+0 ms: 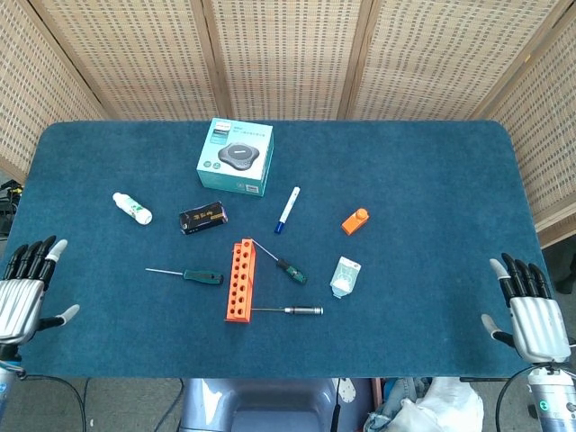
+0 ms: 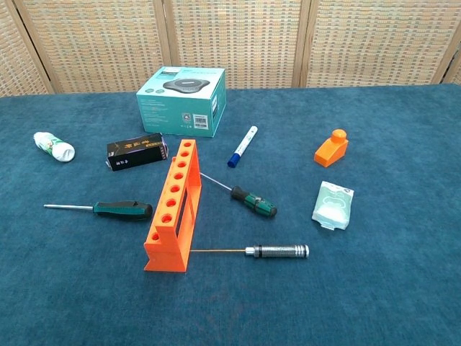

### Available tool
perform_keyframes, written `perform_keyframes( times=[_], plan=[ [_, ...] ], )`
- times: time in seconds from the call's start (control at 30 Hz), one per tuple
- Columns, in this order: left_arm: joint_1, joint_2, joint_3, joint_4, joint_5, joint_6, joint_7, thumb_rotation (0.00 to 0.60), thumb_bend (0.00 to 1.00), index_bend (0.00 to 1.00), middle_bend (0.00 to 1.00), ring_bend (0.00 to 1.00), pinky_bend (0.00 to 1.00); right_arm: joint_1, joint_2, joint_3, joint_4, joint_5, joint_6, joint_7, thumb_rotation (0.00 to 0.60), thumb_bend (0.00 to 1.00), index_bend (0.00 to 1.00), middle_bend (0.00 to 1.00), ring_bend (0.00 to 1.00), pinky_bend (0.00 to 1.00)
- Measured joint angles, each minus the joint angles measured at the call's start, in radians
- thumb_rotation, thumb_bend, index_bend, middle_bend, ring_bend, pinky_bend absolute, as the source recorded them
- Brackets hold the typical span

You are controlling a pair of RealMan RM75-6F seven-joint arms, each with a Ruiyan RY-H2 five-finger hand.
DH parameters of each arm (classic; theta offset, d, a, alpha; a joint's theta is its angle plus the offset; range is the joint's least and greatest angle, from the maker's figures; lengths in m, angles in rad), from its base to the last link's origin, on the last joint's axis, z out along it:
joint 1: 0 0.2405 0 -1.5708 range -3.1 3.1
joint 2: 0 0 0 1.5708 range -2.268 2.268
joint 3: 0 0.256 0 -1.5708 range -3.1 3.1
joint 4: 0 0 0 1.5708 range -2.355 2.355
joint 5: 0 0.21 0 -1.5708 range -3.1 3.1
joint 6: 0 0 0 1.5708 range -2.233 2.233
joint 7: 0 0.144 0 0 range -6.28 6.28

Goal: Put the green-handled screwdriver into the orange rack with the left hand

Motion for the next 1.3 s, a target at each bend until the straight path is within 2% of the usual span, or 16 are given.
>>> perform_keyframes(
  times=[0.2,0.33,0.5,0.77,1.1,1.3],
  plan=[
    [-0.061,-0.001,-0.029,-0.047,-0.032,-0.081,0.048,0.6,0.12,0.16,0.0,0.0,0.0,0.002,0.0,0.002,0.003,0.003,-0.005,0.015,0.6,0.24,0.0,0.0,0.0,0.0],
    [-0.117,-0.018,-0.046,-0.074,-0.085,-0.172,0.099,0.6,0.14,0.18,0.0,0.0,0.0,0.003,0.001,0.003,0.008,0.008,-0.01,0.029,0.6,0.24,0.0,0.0,0.0,0.0],
    [-0.181,-0.081,-0.068,-0.076,-0.16,-0.242,0.187,0.6,0.17,0.23,0.0,0.0,0.0,0.004,0.003,0.004,0.01,0.007,-0.011,0.038,0.6,0.24,0.0,0.0,0.0,0.0],
    [-0.275,-0.215,-0.11,-0.018,-0.291,-0.336,0.25,0.6,0.2,0.3,0.0,0.0,0.0,0.007,0.001,0.003,0.014,0.005,-0.016,0.049,0.6,0.25,0.0,0.0,0.0,0.0],
    [-0.376,-0.339,-0.147,0.019,-0.458,-0.389,0.373,0.6,0.21,0.34,0.0,0.0,0.0,0.009,0.004,0.003,0.018,0.006,-0.022,0.072,0.6,0.24,0.0,0.0,0.0,0.0],
    [-0.43,-0.394,-0.148,0.037,-0.557,-0.402,0.466,0.6,0.21,0.36,0.0,0.0,0.0,0.013,0.003,0.002,0.025,0.011,-0.035,0.085,0.6,0.25,0.0,0.0,0.0,0.0]
  ],
)
